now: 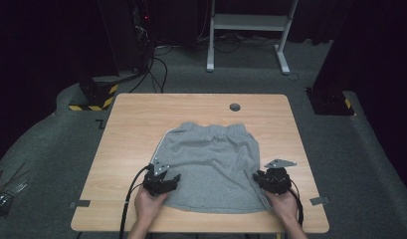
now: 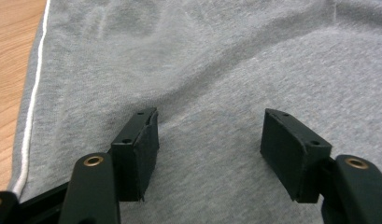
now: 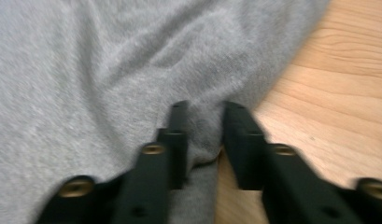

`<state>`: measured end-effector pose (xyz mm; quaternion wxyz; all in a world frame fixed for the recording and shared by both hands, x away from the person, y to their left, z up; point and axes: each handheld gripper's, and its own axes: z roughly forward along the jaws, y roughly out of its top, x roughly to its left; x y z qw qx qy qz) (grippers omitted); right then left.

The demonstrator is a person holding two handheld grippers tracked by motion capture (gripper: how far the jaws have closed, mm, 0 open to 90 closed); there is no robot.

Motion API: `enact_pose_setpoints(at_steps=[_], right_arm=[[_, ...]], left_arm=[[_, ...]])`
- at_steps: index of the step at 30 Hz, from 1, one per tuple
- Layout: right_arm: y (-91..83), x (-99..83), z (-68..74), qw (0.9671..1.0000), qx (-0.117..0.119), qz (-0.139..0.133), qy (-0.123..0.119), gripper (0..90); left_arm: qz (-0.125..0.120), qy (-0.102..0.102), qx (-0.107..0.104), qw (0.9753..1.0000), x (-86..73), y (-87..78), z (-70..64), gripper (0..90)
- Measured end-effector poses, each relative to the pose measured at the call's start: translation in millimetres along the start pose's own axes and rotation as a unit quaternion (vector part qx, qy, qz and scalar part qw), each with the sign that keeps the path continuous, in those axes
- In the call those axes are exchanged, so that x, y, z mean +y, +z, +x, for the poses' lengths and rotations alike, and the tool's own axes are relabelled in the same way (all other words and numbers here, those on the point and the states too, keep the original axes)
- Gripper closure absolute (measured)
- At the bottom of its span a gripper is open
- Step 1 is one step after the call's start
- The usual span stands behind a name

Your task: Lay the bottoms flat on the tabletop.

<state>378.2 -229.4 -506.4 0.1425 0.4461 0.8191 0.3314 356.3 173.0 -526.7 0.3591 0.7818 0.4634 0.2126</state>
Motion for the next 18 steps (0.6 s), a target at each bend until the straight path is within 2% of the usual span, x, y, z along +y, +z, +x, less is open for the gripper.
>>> enact_pose_setpoints(at_steps=[2,3,4,5,6,7,8,9,10,11,13,14,15,18], right_arm=[[0.7,3.7,-0.2,0.9998,-0.009,0.001,-0.018,85.7],[0.7,3.7,-0.2,0.9998,-0.009,0.001,-0.018,85.7],[-4.6,10.1,-4.8,0.9992,-0.028,-0.014,-0.024,86.6],[-4.6,10.1,-4.8,0.9992,-0.028,-0.014,-0.024,86.6],[-10.9,17.2,-11.9,0.9982,-0.049,-0.023,-0.023,86.8],[-10.9,17.2,-11.9,0.9982,-0.049,-0.023,-0.023,86.8],[-16.4,24.3,-20.7,0.9966,-0.075,-0.027,-0.023,86.8],[-16.4,24.3,-20.7,0.9966,-0.075,-0.027,-0.023,86.8],[-16.4,28.6,-32.2,0.9949,-0.096,-0.022,-0.018,86.7],[-13.7,29.0,-37.1,0.9945,-0.102,-0.016,-0.015,86.4],[-1.4,26.9,-48.6,0.9942,-0.105,0.020,0.011,81.8],[-1.4,26.9,-48.6,0.9942,-0.105,0.020,0.011,81.8],[4.1,20.7,-51.4,0.9930,-0.114,0.026,0.020,73.1],[-1.6,16.5,-46.7,0.9939,-0.107,0.006,0.027,66.5]], left_arm=[[0.000,0.000,0.000,1.0000,0.0,0.0,-0.2,36.9],[0.000,0.000,0.000,1.0000,0.0,0.0,-0.2,36.9],[0.000,0.000,0.001,1.0000,0.0,0.0,-0.2,36.9],[0.000,0.000,0.001,1.0000,0.0,0.0,-0.1,36.9],[0.000,0.000,0.000,1.0000,0.0,0.0,-0.1,36.9],[0.000,0.000,0.000,1.0000,0.0,0.0,-0.1,36.9],[0.000,0.000,0.001,1.0000,0.0,0.0,-0.2,36.9],[0.000,0.000,0.001,1.0000,0.0,0.0,-0.2,36.9],[0.000,0.000,0.001,1.0000,0.0,0.0,-0.2,36.9],[0.000,0.000,0.001,1.0000,0.0,0.0,-0.2,36.9],[0.000,0.000,0.000,1.0000,0.0,0.0,-0.1,36.9],[0.000,0.000,0.000,1.0000,0.0,0.0,-0.1,36.8],[0.000,0.000,0.000,1.0000,-0.1,0.0,-0.1,36.8],[0.000,0.000,0.001,1.0000,0.0,0.0,-0.2,36.8]])
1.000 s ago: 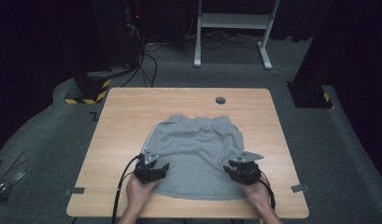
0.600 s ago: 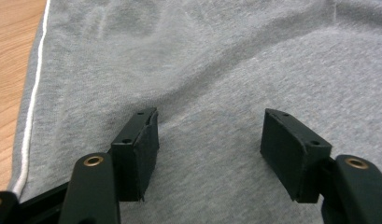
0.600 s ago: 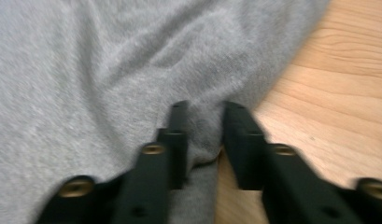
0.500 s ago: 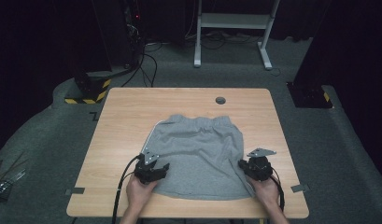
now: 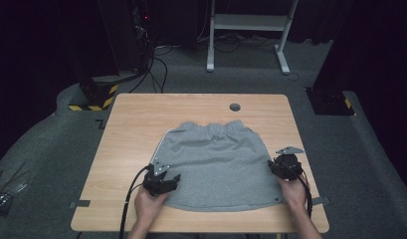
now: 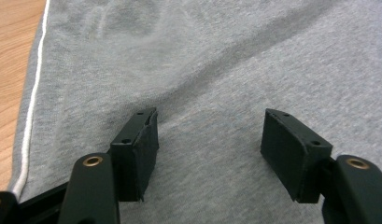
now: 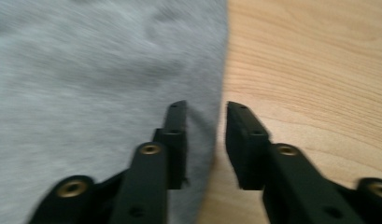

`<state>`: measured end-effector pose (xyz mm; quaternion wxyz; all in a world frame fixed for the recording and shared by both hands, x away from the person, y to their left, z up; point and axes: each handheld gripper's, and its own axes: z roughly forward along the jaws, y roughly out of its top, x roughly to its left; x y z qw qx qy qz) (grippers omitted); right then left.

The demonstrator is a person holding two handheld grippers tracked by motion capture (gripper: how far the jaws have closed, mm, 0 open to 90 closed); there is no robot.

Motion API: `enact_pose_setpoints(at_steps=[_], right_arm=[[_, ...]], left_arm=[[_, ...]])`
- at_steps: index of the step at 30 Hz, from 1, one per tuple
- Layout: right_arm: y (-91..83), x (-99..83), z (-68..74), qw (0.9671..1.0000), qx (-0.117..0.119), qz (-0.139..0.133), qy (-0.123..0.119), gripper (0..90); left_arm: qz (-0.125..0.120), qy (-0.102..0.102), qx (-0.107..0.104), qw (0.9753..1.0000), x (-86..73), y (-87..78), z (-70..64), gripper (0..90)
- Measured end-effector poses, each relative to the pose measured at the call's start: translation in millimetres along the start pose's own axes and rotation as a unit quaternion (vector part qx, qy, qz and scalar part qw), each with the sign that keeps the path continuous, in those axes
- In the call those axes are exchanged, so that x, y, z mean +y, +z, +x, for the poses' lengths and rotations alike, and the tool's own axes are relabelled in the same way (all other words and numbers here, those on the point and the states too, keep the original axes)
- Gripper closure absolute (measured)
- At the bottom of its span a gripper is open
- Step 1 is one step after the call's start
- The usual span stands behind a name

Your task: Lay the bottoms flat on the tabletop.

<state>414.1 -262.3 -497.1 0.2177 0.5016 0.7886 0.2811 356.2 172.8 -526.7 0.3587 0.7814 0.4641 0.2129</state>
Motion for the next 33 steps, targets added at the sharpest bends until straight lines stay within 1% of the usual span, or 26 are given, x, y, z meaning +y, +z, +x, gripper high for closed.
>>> enact_pose_setpoints(at_steps=[1,2,3,4,5,6,7,8,9,10,11,12,15,17,18,19,20,22,24,25,26,28,30,33], right_arm=[[-8.6,-2.9,5.0,0.9998,0.006,-0.018,-0.005,65.2],[-13.2,-4.8,8.2,0.9994,0.014,-0.030,-0.008,64.6],[-20.9,-10.4,18.4,0.9980,0.040,-0.043,-0.025,63.2],[-21.4,-12.5,23.2,0.9976,0.046,-0.038,-0.033,62.6],[-21.4,-12.5,23.2,0.9976,0.046,-0.038,-0.033,62.6],[-18.1,-18.3,37.0,0.9951,0.075,-0.033,-0.055,61.8],[-18.1,-18.3,37.0,0.9951,0.075,-0.033,-0.055,61.8],[-12.8,-19.5,49.9,0.9929,0.093,-0.030,-0.068,60.6],[-10.6,-18.7,55.1,0.9921,0.099,-0.029,-0.071,59.9],[-10.6,-18.7,55.1,0.9921,0.099,-0.029,-0.071,59.9],[-6.4,-14.9,66.0,0.9899,0.114,-0.031,-0.078,58.7],[-3.8,-11.2,73.8,0.9880,0.124,-0.034,-0.085,57.9],[5.4,1.7,97.9,0.9836,0.145,-0.040,-0.100,55.0],[15.6,8.2,111.0,0.9810,0.156,-0.027,-0.112,54.0],[20.3,9.7,116.9,0.9799,0.156,-0.019,-0.122,55.4],[23.0,9.7,122.3,0.9791,0.151,-0.020,-0.135,60.7],[22.7,10.0,125.5,0.9774,0.153,-0.023,-0.144,69.5],[21.2,10.2,128.0,0.9742,0.159,-0.020,-0.159,84.8],[17.9,9.1,129.0,0.9703,0.160,-0.014,-0.180,86.8],[15.0,7.8,129.7,0.9688,0.157,-0.014,-0.191,86.9],[11.3,6.0,129.9,0.9676,0.156,-0.018,-0.198,86.9],[1.1,2.4,128.2,0.9667,0.164,-0.035,-0.193,86.6],[-6.5,-0.8,126.4,0.9649,0.168,-0.041,-0.197,86.3],[-6.8,-8.6,127.4,0.9596,0.175,-0.019,-0.220,86.0]], left_arm=[[0.000,0.000,0.000,1.0000,0.0,0.0,-0.1,36.8],[0.000,0.000,0.001,1.0000,0.0,0.0,-0.1,36.8],[0.000,0.000,0.000,1.0000,0.0,0.0,-0.2,36.8],[0.000,0.000,0.000,1.0000,0.0,0.0,-0.2,36.8],[0.000,0.000,0.000,1.0000,0.0,0.0,-0.2,36.8],[0.000,0.000,0.000,1.0000,0.0,0.0,-0.2,36.7],[0.000,0.000,0.000,1.0000,0.0,0.0,-0.2,36.8],[0.000,0.000,0.001,1.0000,0.1,0.0,-0.2,36.8],[0.000,0.000,0.000,1.0000,0.0,0.0,-0.3,36.8],[0.000,0.000,0.000,1.0000,0.0,0.0,-0.3,36.8],[0.000,0.000,0.000,1.0000,0.0,0.1,-0.3,36.8],[0.000,0.000,0.001,1.0000,0.1,0.0,-0.4,36.7],[0.000,-0.001,0.001,1.0000,0.0,0.0,-0.4,36.7],[0.000,-0.002,0.001,1.0000,-0.1,-0.1,-0.6,36.8],[0.000,-0.002,0.000,1.0000,-0.1,-0.2,-0.4,36.7],[-0.001,-0.002,0.000,1.0000,-0.1,-0.2,-0.2,36.6],[0.000,-0.002,0.000,1.0000,-0.1,-0.2,-0.4,36.5],[-0.001,-0.005,0.000,1.0000,0.0,-0.1,-0.8,36.5],[-0.001,-0.012,-0.004,0.9999,0.1,-0.9,-1.9,36.5],[0.003,-0.013,-0.007,0.9999,0.9,-2.2,-2.8,36.6],[0.006,-0.013,-0.010,0.9999,1.8,-3.4,-4.0,37.0],[0.007,-0.011,-0.011,0.9999,4.6,-6.4,-5.5,37.4],[0.007,-0.013,-0.013,0.9998,9.1,-9.2,-5.3,37.5],[0.007,-0.012,-0.008,0.9999,15.3,-10.9,-3.5,37.5]])
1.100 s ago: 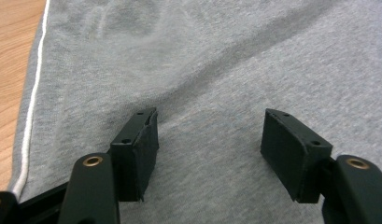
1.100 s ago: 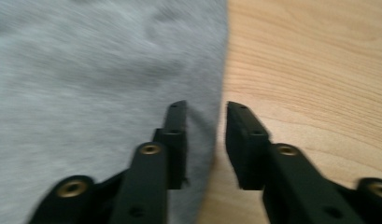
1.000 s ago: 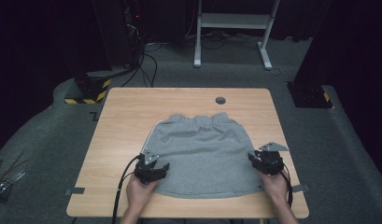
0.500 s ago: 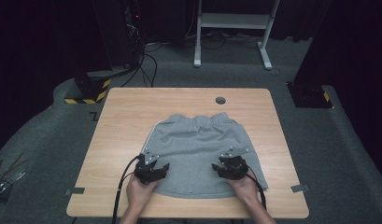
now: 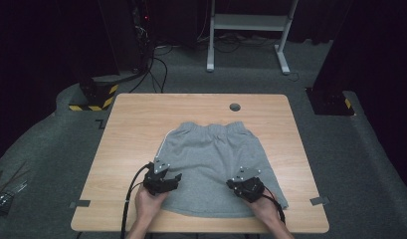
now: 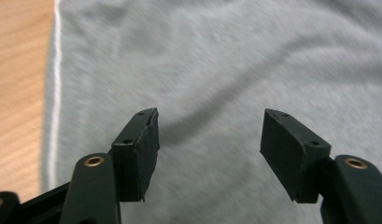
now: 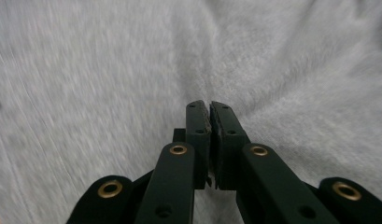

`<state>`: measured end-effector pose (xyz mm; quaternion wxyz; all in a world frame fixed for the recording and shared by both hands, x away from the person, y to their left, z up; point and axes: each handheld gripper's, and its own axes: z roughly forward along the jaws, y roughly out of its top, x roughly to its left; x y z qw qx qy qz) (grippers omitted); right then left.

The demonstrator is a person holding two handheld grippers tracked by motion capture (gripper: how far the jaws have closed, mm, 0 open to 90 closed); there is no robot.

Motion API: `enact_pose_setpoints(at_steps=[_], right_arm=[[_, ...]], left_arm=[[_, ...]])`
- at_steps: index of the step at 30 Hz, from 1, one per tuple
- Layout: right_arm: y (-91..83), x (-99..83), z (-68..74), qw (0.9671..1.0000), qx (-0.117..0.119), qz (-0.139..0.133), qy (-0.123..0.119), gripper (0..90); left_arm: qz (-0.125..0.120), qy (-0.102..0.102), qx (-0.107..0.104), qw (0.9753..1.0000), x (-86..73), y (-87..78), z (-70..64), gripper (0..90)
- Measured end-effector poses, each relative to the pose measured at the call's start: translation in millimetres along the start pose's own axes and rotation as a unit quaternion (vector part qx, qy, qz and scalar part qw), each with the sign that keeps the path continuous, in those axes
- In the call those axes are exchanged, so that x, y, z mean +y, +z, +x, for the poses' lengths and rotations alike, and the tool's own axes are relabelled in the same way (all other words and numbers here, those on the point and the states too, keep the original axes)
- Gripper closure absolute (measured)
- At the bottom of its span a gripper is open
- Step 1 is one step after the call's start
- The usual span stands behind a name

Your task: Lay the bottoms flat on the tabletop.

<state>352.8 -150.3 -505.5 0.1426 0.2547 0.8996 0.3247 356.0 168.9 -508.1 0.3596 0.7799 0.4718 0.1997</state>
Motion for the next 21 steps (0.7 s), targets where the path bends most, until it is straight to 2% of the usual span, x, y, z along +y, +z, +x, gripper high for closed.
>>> enact_pose_setpoints(at_steps=[1,3,5,7,9,10,11,13,15,17,19,21], right_arm=[[0.8,-2.2,0.2,1.0000,0.006,0.005,-0.003,85.8],[0.4,-4.9,-1.5,0.9999,0.015,0.001,0.005,83.7],[-0.5,-4.6,-5.2,0.9996,0.019,-0.010,0.017,76.3],[-1.5,-1.9,-9.5,0.9993,0.009,-0.021,0.029,69.3],[-1.2,-0.4,-16.3,0.9980,0.006,-0.039,0.050,65.8],[0.3,0.0,-20.1,0.9973,0.003,-0.042,0.061,64.0],[2.2,0.3,-23.3,0.9968,-0.006,-0.040,0.068,62.3],[7.0,0.2,-28.9,0.9958,-0.020,-0.037,0.082,59.5],[10.4,-0.2,-31.1,0.9952,-0.024,-0.032,0.090,57.8],[9.7,1.1,-26.9,0.9958,-0.025,-0.034,0.082,57.6],[7.1,5.4,-16.8,0.9967,-0.013,-0.044,0.066,58.7],[9.8,13.2,-6.3,0.9977,0.005,-0.048,0.047,60.4]], left_arm=[[0.001,0.001,0.003,1.0000,1.2,0.3,0.9,37.7],[0.008,-0.001,0.009,0.9999,2.1,2.3,3.6,38.8],[0.021,-0.004,0.012,0.9997,1.5,5.3,7.8,42.4],[0.040,-0.001,0.016,0.9991,0.1,8.9,10.1,52.7],[0.042,0.006,0.010,0.9991,-1.2,7.7,10.5,65.7],[0.047,0.009,0.003,0.9989,-1.4,6.3,10.1,75.7],[0.051,0.018,0.002,0.9986,-1.9,4.8,9.0,81.3],[0.065,0.033,-0.007,0.9973,-2.9,0.1,5.5,85.7],[0.078,0.046,-0.016,0.9957,-3.8,-5.0,3.4,85.9],[0.074,0.039,-0.024,0.9962,-2.4,-8.4,4.4,81.7],[0.057,0.022,-0.019,0.9979,3.4,-8.8,8.6,64.0],[0.047,0.016,-0.001,0.9988,12.0,-5.0,13.1,52.2]])
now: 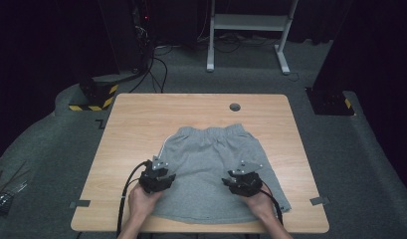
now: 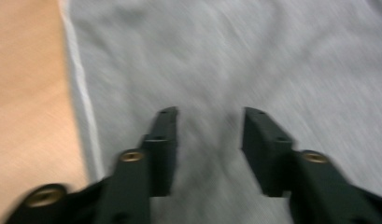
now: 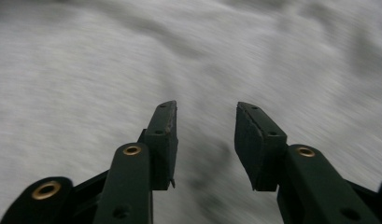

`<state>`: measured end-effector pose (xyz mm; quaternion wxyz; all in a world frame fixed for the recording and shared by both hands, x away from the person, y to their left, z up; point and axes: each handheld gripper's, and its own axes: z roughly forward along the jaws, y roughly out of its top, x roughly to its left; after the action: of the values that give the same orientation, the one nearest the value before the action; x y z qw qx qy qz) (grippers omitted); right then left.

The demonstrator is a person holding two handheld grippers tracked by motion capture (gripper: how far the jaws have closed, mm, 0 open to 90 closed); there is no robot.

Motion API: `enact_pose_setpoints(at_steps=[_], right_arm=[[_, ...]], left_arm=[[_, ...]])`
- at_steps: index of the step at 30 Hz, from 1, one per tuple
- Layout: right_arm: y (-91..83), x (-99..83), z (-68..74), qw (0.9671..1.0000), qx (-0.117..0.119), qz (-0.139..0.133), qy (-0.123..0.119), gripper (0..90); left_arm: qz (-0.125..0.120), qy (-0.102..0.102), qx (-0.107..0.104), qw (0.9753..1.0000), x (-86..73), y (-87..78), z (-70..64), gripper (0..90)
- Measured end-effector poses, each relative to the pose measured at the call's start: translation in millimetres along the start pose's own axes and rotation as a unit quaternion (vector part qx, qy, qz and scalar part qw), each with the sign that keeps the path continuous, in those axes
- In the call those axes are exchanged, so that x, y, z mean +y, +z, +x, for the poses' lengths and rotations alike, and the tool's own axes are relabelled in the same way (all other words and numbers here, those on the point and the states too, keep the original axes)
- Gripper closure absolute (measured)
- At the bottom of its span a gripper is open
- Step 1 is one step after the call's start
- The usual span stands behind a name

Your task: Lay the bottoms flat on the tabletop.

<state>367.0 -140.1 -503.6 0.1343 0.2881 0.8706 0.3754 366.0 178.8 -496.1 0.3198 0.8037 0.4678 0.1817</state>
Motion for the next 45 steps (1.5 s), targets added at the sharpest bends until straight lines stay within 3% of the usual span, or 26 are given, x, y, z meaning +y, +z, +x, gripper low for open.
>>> enact_pose_setpoints(at_steps=[5,8,12,14,15,16,18,20,23,25,26,28,30,33,35,37,39,45], right_arm=[[26.4,18.2,17.5,0.9990,0.032,0.009,-0.029,71.6],[37.8,17.9,23.2,0.9970,0.046,0.025,-0.056,84.3],[27.2,10.0,25.1,0.9942,0.069,0.034,-0.075,86.1],[21.6,6.2,22.0,0.9936,0.079,0.037,-0.073,80.3],[19.3,5.0,19.9,0.9940,0.074,0.037,-0.071,73.3],[17.6,3.9,16.7,0.9952,0.066,0.031,-0.066,69.0],[13.1,1.9,6.6,0.9974,0.058,0.017,-0.039,62.5],[7.3,0.0,-5.2,0.9993,0.034,0.003,-0.013,56.2],[-2.7,-5.6,-24.8,0.9995,-0.011,-0.015,0.024,51.7],[-7.9,-10.6,-38.4,0.9981,-0.038,-0.013,0.046,49.2],[-9.7,-13.6,-44.8,0.9974,-0.044,-0.011,0.057,48.1],[-11.9,-19.7,-52.7,0.9958,-0.054,-0.005,0.074,46.4],[-13.8,-25.3,-53.6,0.9950,-0.059,-0.004,0.081,45.3],[-14.8,-31.9,-46.0,0.9949,-0.065,0.002,0.077,43.6],[-11.2,-35.4,-43.2,0.9947,-0.075,0.011,0.069,41.6],[-9.8,-35.7,-44.1,0.9939,-0.080,0.004,0.076,41.0],[-7.1,-33.5,-47.3,0.9934,-0.084,0.005,0.077,39.4],[3.4,-24.3,-64.8,0.9912,-0.097,0.006,0.090,39.2]], left_arm=[[0.006,-0.012,0.045,0.9989,19.3,18.5,15.2,44.6],[-0.004,-0.038,0.062,0.9973,20.5,26.4,27.0,44.1],[0.008,-0.062,0.073,0.9954,17.4,35.9,40.3,42.8],[0.006,-0.072,0.064,0.9954,16.8,39.7,43.3,43.5],[0.002,-0.080,0.053,0.9954,16.9,40.4,43.8,46.5],[0.000,-0.075,0.048,0.9960,17.6,40.4,43.0,53.9],[-0.001,-0.070,0.037,0.9968,18.0,40.5,40.5,69.6],[0.005,-0.064,0.045,0.9969,18.2,38.9,40.8,80.9],[0.022,-0.061,0.070,0.9955,19.3,35.5,46.8,82.1],[0.024,-0.058,0.091,0.9938,19.9,33.4,47.5,79.9],[0.020,-0.055,0.098,0.9935,20.2,32.0,45.1,72.8],[0.004,-0.043,0.084,0.9955,20.5,27.4,34.2,54.7],[-0.020,-0.015,0.068,0.9973,18.4,21.0,17.3,44.3],[-0.036,0.015,0.035,0.9986,10.8,16.6,-6.8,39.6],[-0.028,0.025,0.028,0.9989,5.2,20.6,-15.8,38.8],[-0.012,0.026,0.029,0.9992,0.8,29.3,-15.7,38.7],[-0.030,0.003,0.017,0.9994,-0.6,33.5,-8.8,38.8],[-0.026,0.004,0.022,0.9994,18.1,50.0,3.0,40.3]])
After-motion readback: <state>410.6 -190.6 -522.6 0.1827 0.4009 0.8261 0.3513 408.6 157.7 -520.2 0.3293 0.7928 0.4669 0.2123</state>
